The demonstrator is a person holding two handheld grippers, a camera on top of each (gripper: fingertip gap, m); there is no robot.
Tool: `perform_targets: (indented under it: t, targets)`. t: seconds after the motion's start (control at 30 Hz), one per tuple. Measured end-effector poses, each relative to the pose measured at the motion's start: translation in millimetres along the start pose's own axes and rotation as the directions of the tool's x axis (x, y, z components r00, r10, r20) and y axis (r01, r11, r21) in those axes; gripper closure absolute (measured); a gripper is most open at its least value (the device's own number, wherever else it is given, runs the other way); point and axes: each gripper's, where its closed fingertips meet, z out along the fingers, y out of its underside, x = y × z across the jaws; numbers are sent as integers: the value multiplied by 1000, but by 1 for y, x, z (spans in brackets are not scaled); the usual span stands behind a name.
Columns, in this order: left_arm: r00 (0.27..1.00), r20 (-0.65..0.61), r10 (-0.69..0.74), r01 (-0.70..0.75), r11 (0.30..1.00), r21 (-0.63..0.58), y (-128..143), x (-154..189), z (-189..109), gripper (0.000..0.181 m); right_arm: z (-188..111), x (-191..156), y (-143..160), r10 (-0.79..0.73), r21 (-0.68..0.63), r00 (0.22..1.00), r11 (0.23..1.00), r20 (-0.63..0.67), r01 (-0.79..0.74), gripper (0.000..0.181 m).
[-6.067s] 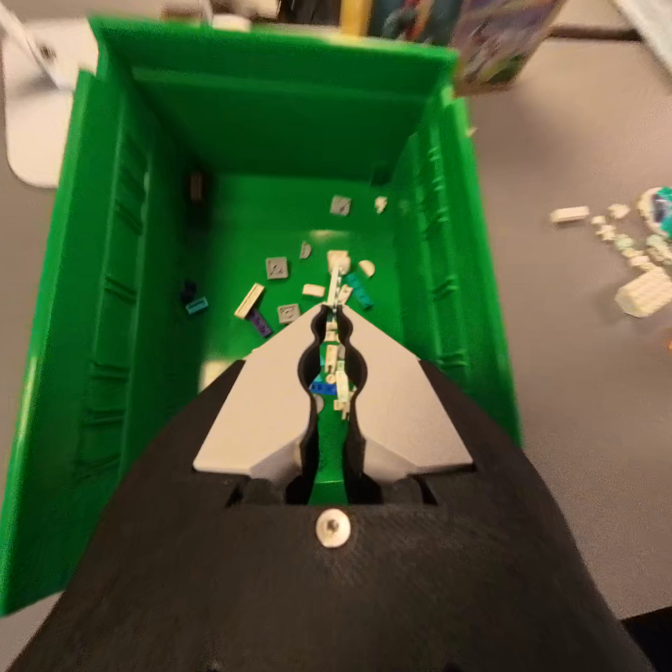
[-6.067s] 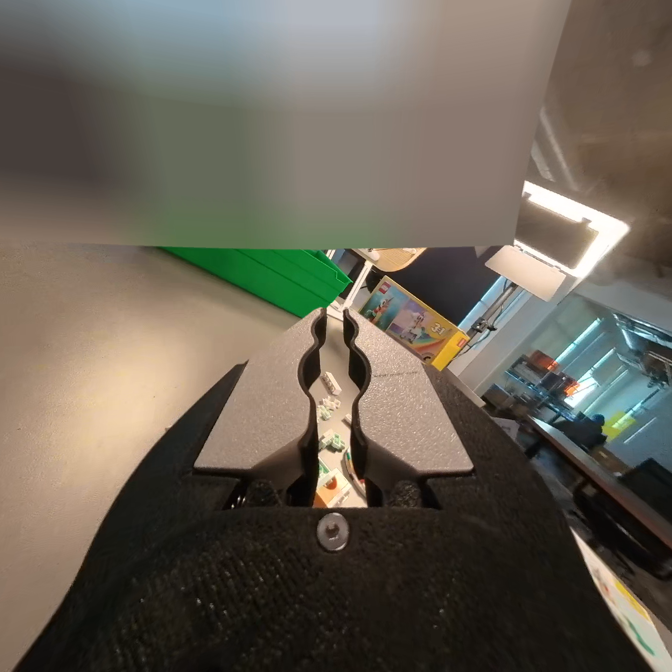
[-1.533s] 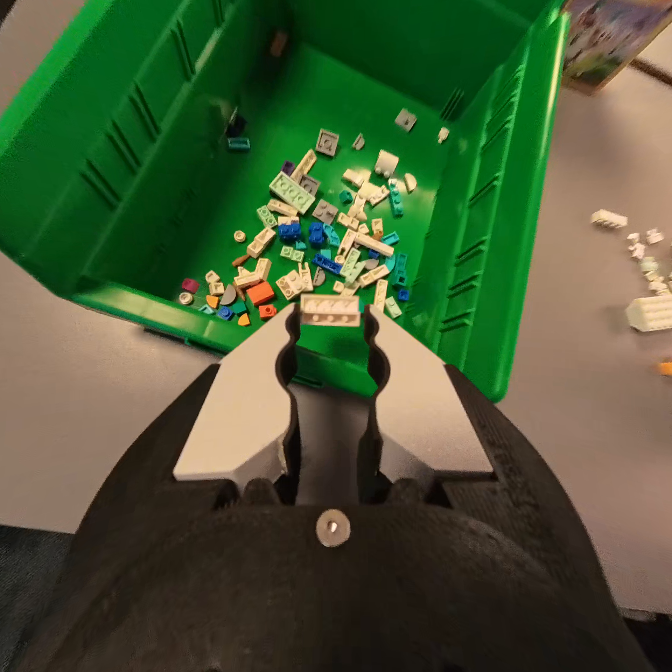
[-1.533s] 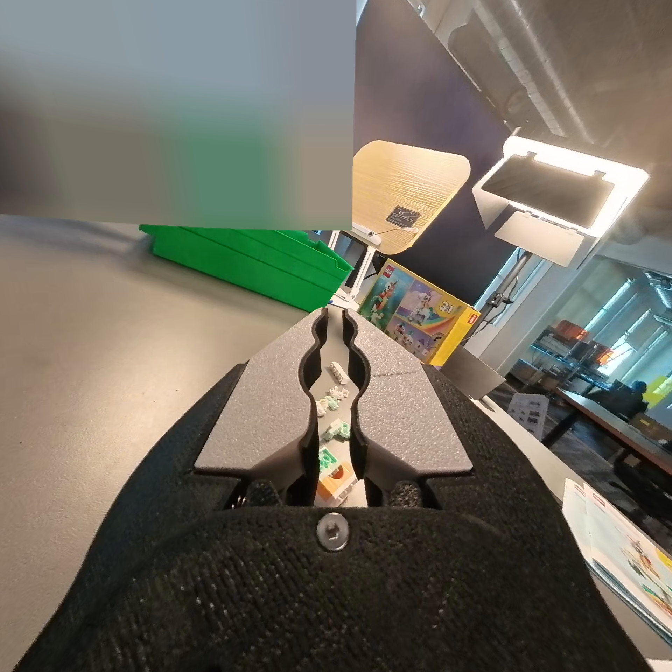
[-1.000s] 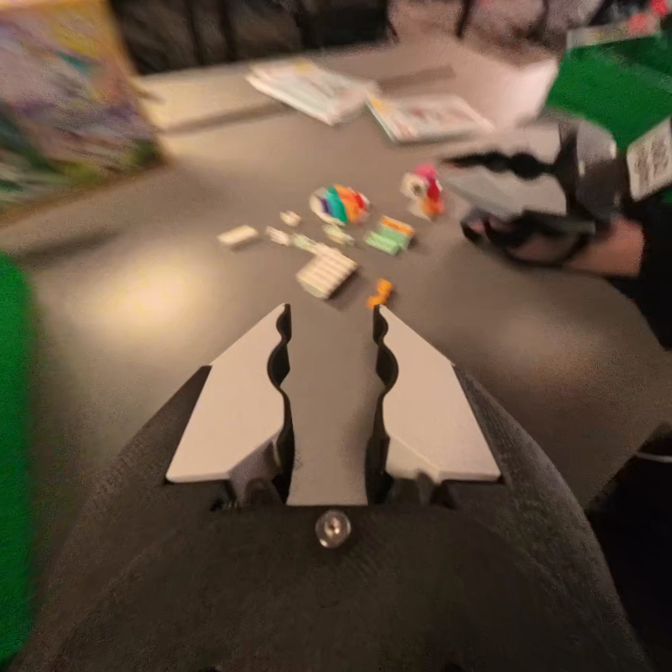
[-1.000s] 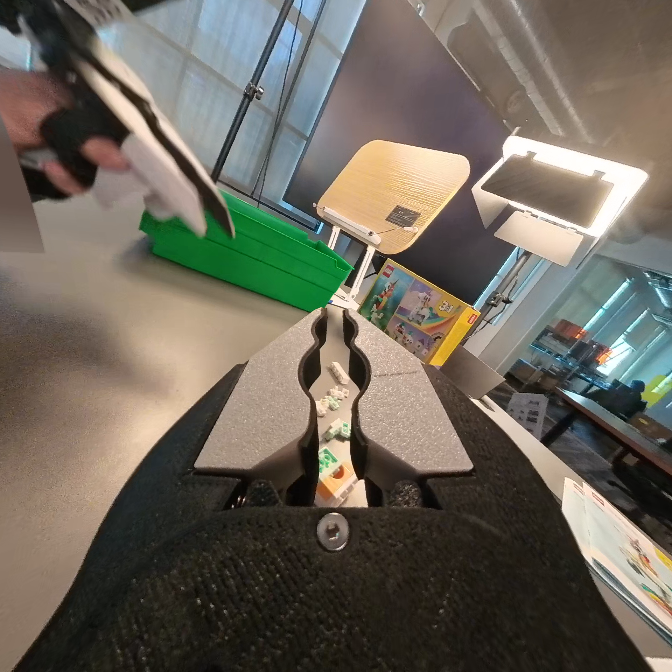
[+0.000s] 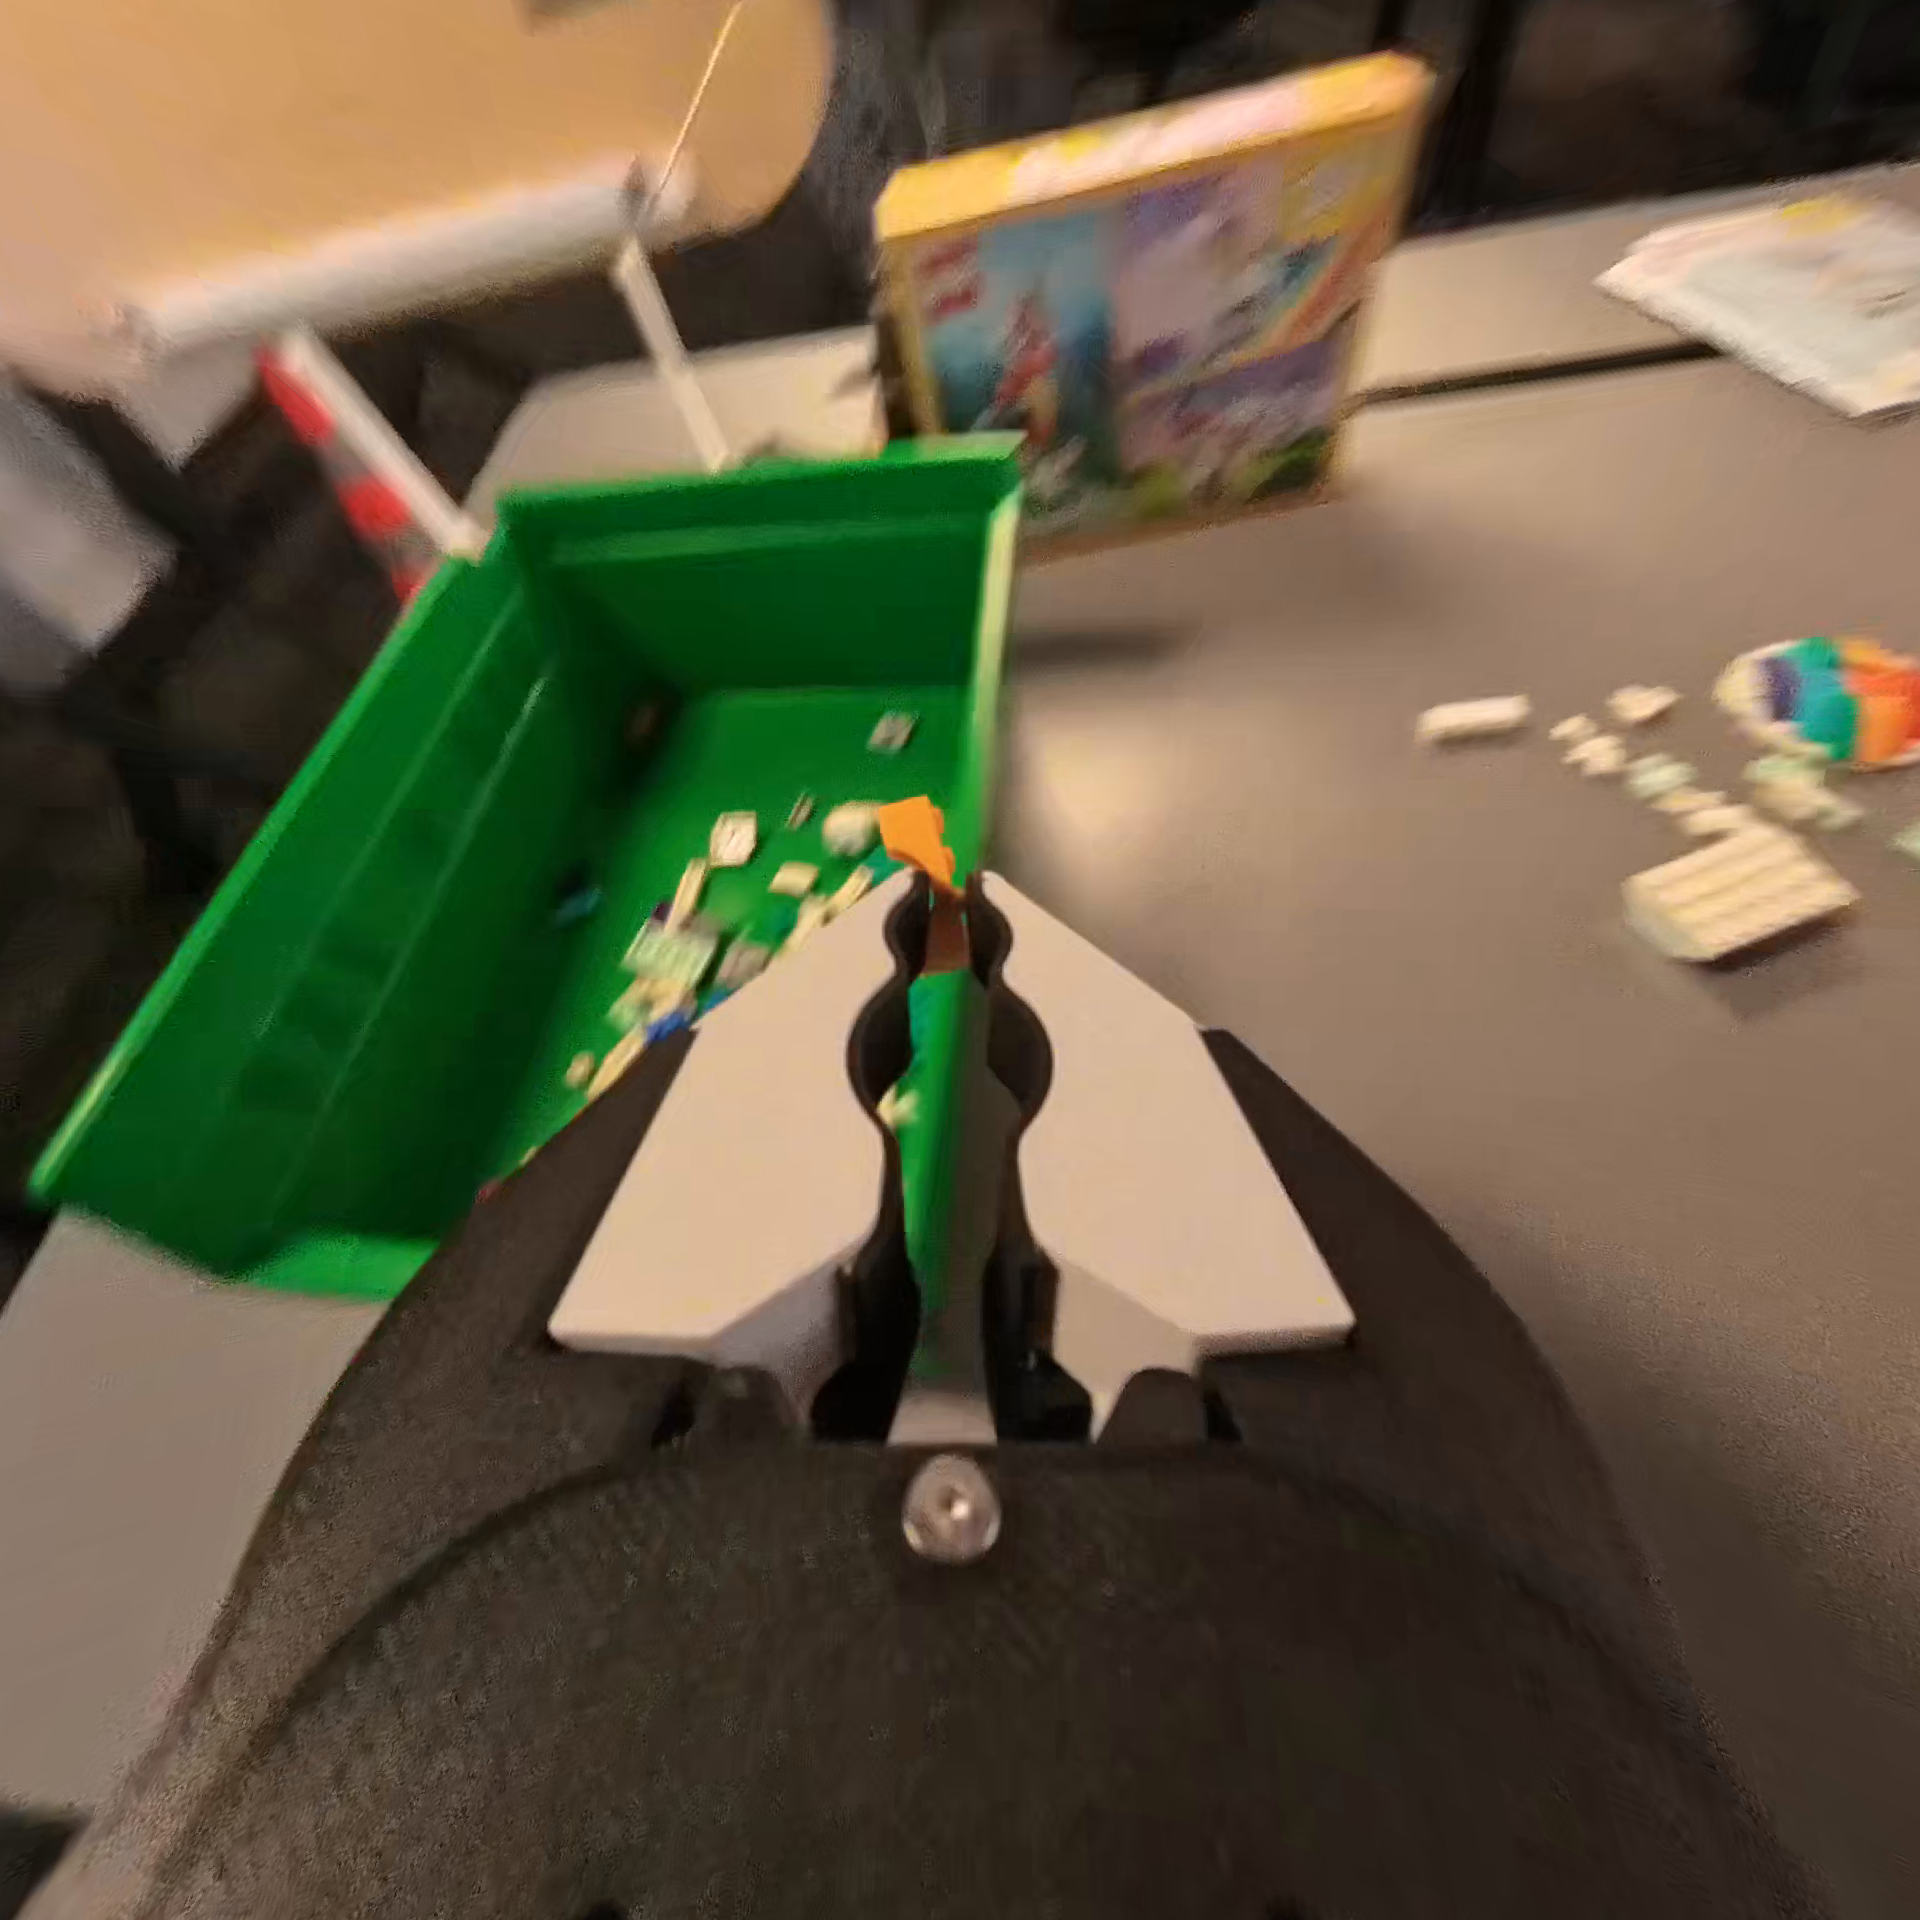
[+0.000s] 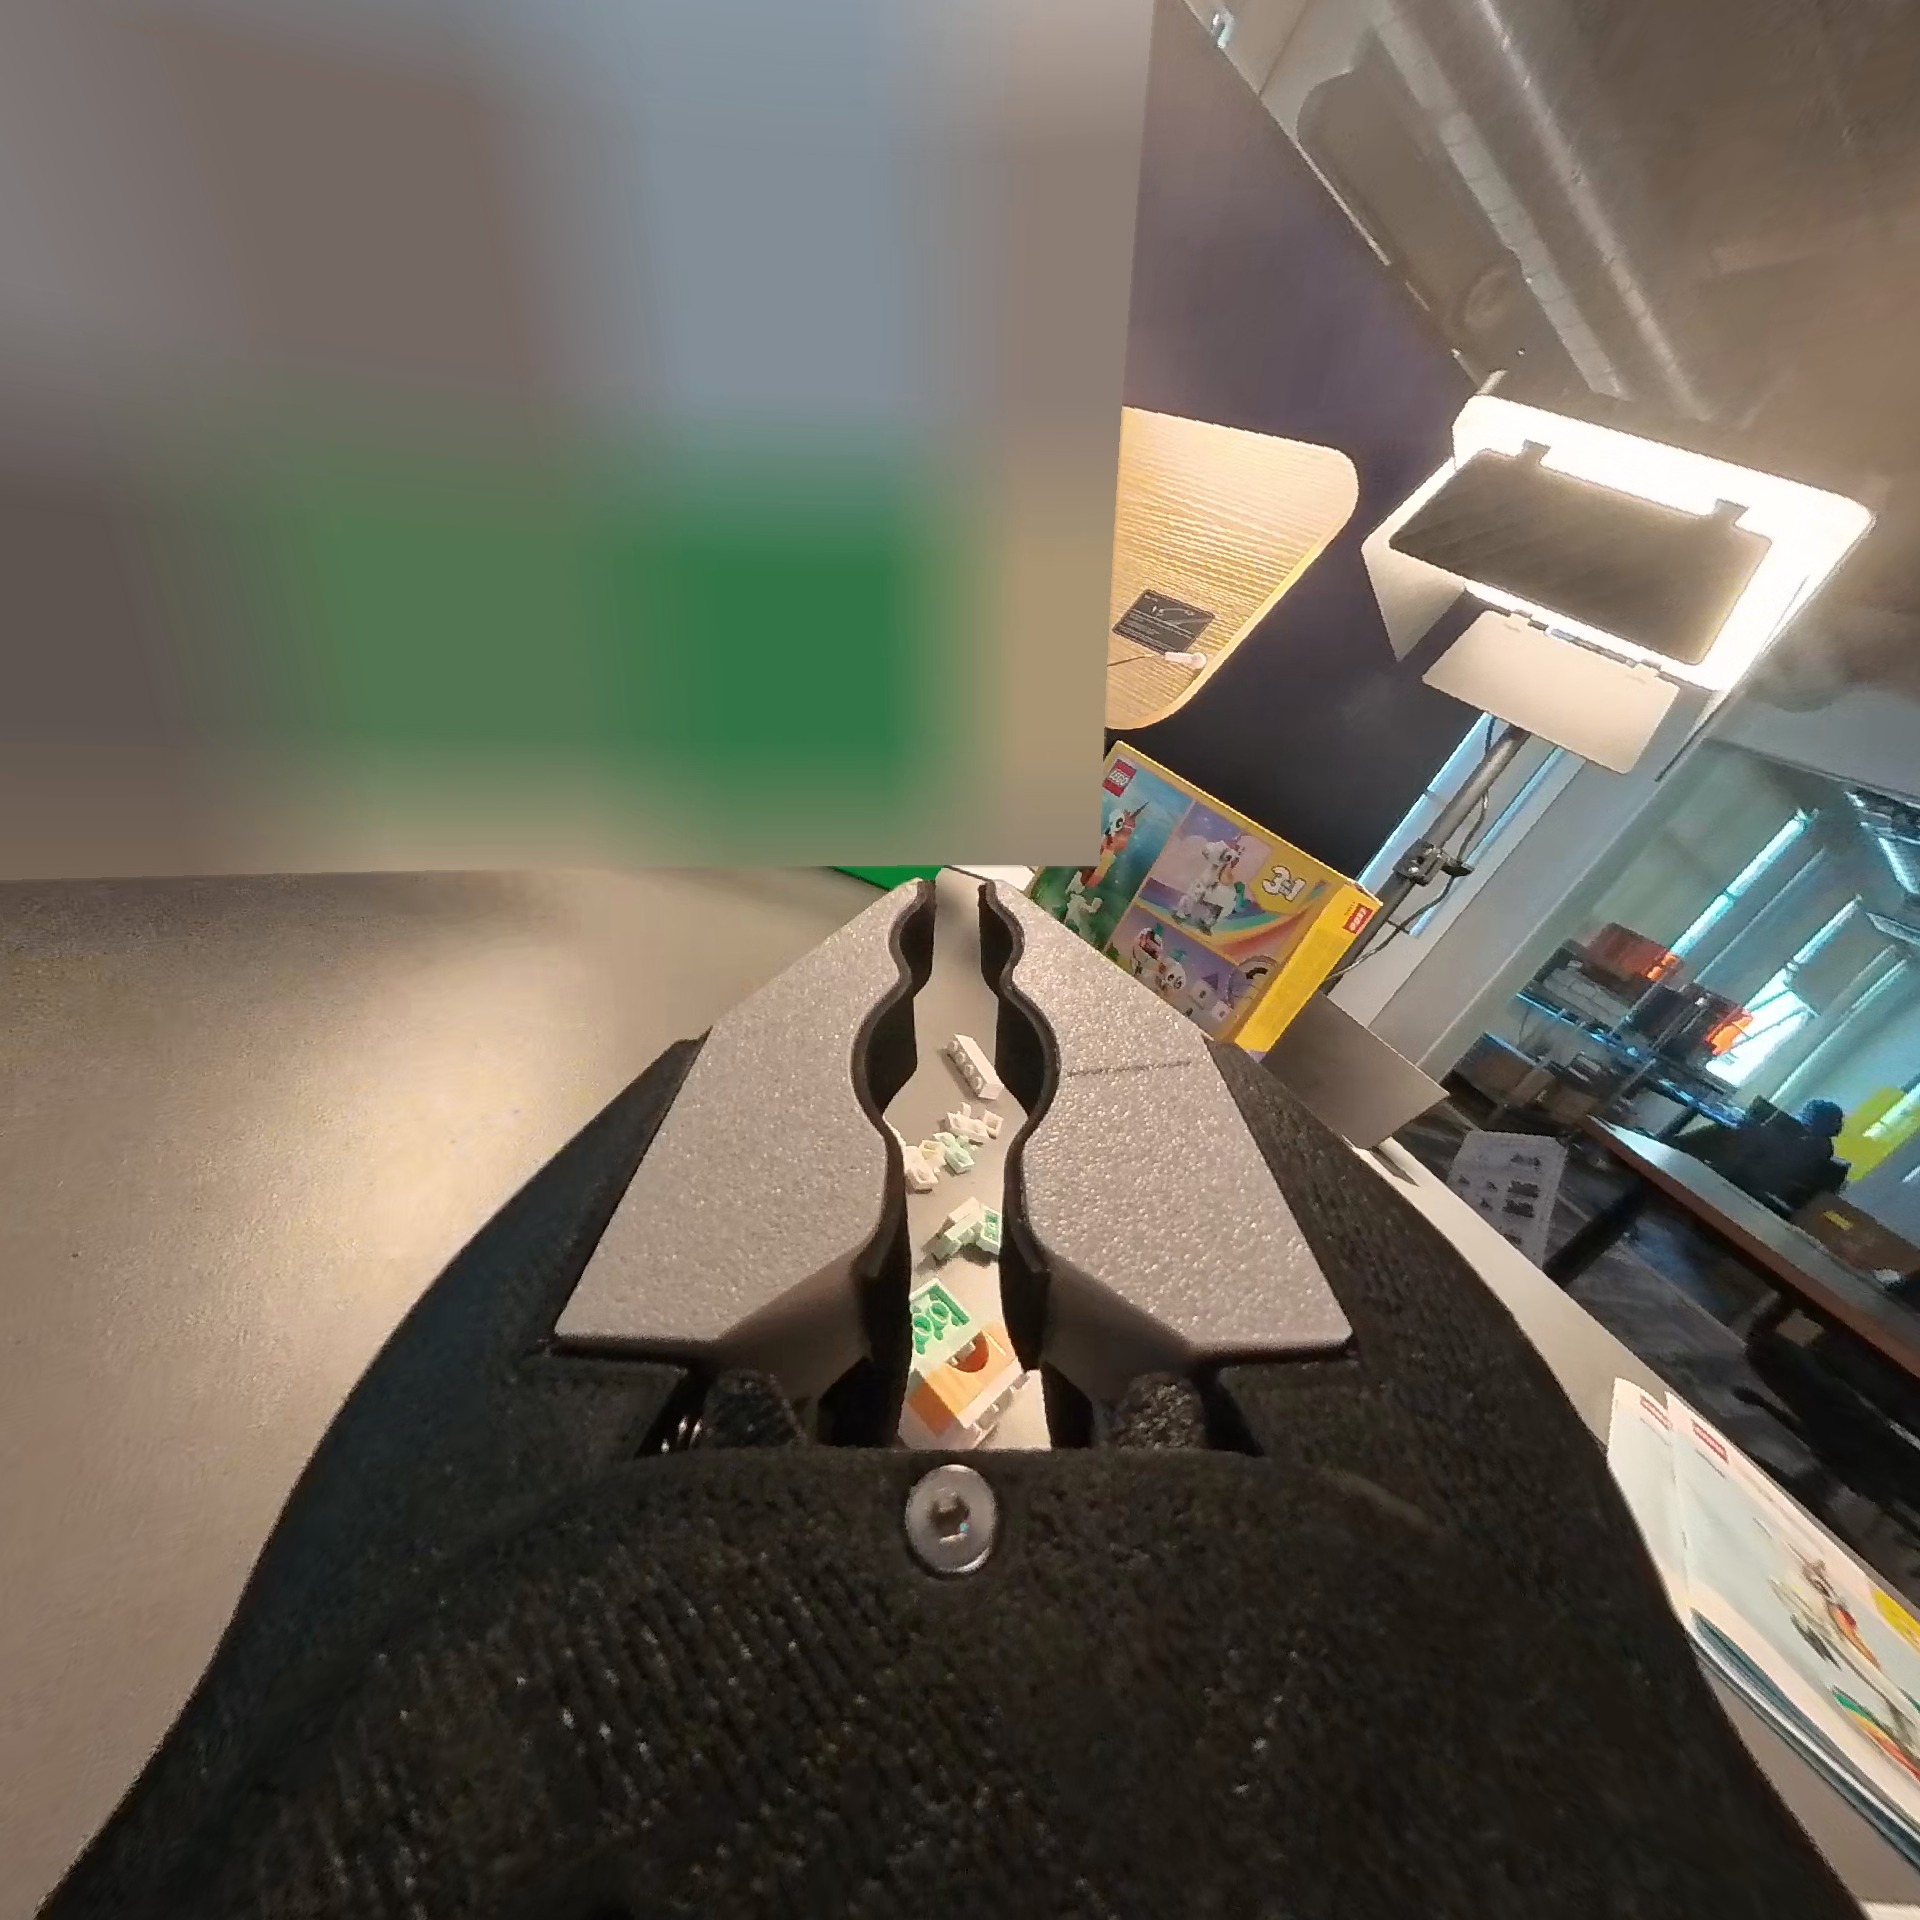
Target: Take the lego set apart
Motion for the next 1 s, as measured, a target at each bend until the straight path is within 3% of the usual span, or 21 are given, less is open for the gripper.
perform_targets:
  t: [0.03,0.13,0.23,0.33,0.4,0.47,0.53,0.63,0.7,0.9,0.97,1.0]
  targets:
    - [998,17,-53,54,996,-76,13,-18,4,175,0,0,0,-2,0,1000,1000,0,2,175]
    - [977,1,-212,208,955,-211,43,-44,16,165,0,0,0,-8,-1,1000,1000,1,8,175]
    - [927,-59,-372,339,893,-297,62,-40,21,146,0,0,0,-9,-1,1000,1000,0,9,175]
    - [930,-49,-365,350,918,-184,49,-40,17,147,0,0,0,-7,0,1000,1000,-2,7,175]
    - [965,-51,-258,258,966,-10,20,-25,5,143,0,1,0,-4,1,1000,1000,-3,4,175]
    - [988,-127,-90,110,982,156,-13,20,-6,142,1,1,0,-1,0,1000,1000,-3,1,175]
    - [962,-251,109,-54,975,215,-24,82,-4,142,1,1,0,1,0,1000,1000,-3,-1,175]
    - [755,-600,265,-228,964,139,0,181,10,125,1,1,1,3,0,1000,1000,-1,-3,175]
    - [645,-714,274,-328,942,66,22,214,28,114,1,1,1,4,-2,1000,1000,-2,-4,175]
    - [564,-749,348,-532,847,-6,53,239,83,118,1,1,1,5,-2,1000,1000,-1,-5,175]
    - [544,-769,334,-557,829,-34,60,242,91,123,1,1,1,4,-2,1000,1000,0,-4,175]
    - [521,-791,322,-569,821,-41,64,244,91,135,1,1,1,3,-2,1000,1000,1,-3,175]
